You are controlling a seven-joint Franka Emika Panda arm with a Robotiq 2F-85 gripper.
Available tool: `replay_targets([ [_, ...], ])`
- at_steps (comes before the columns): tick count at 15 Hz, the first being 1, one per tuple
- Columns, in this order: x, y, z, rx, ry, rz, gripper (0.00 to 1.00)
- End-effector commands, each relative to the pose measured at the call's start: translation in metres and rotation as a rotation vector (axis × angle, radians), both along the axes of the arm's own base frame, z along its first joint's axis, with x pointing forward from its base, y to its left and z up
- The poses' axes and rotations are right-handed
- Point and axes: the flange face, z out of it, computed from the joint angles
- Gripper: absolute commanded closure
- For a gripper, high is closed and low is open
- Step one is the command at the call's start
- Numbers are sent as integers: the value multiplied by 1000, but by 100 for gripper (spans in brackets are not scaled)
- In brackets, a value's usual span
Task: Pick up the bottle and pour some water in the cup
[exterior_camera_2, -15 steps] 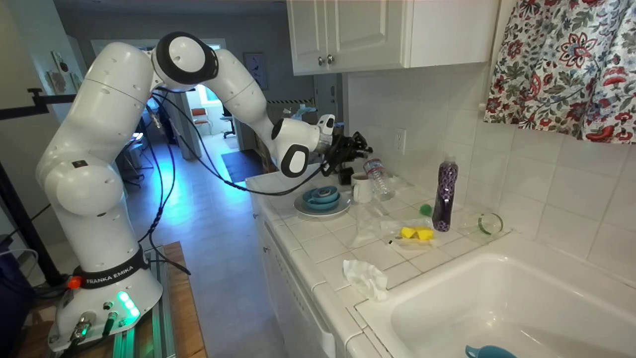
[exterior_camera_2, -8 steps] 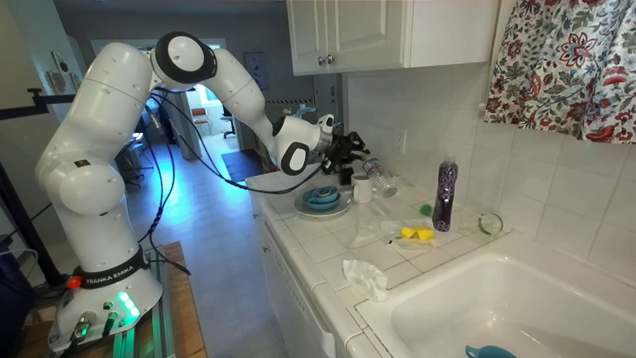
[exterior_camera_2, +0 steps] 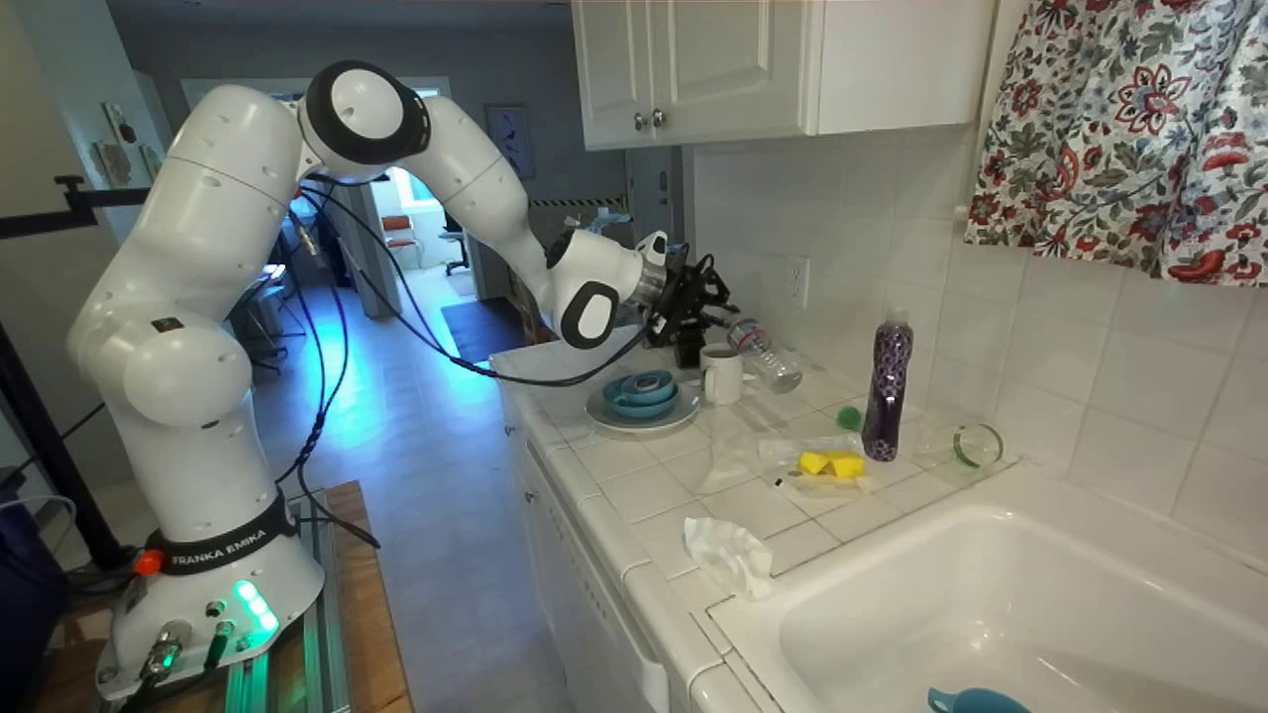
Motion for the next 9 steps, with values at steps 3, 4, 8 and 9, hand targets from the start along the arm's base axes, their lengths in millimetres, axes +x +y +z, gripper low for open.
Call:
replay_targets([
  [3, -3, 6, -2, -114, 89, 68, 92],
  [4, -2, 7, -2, -137, 100, 80, 92],
  [8, 1, 12, 1, -222, 136, 120, 92],
  [9, 2, 13, 2, -241, 140, 127, 92],
])
